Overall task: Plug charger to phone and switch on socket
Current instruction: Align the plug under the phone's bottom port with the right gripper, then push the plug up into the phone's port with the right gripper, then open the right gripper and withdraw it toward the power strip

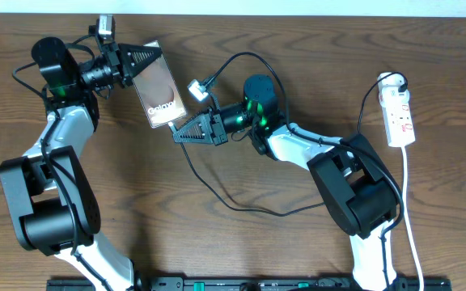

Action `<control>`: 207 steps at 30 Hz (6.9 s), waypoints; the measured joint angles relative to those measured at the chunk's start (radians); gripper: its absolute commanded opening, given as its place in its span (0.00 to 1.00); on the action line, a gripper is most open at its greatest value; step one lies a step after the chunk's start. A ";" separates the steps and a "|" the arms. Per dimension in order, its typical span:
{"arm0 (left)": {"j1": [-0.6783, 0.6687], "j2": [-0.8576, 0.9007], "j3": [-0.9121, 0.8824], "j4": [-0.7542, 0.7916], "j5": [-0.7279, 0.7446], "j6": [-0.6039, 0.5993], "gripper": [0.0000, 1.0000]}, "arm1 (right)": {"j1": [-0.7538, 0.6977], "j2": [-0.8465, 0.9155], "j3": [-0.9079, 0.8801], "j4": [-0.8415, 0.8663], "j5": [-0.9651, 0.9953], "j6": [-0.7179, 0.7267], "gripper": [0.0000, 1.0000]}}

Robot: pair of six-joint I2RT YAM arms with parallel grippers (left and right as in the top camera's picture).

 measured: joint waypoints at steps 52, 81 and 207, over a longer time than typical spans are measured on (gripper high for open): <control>-0.001 0.000 0.000 0.029 -0.017 -0.029 0.07 | -0.010 0.000 0.000 0.003 0.018 0.051 0.01; -0.023 0.000 0.000 0.088 0.006 -0.026 0.07 | -0.010 0.000 0.000 0.003 0.008 0.084 0.01; 0.027 0.134 0.000 0.031 0.081 0.105 0.07 | -0.213 0.000 0.001 -0.310 0.167 -0.007 0.99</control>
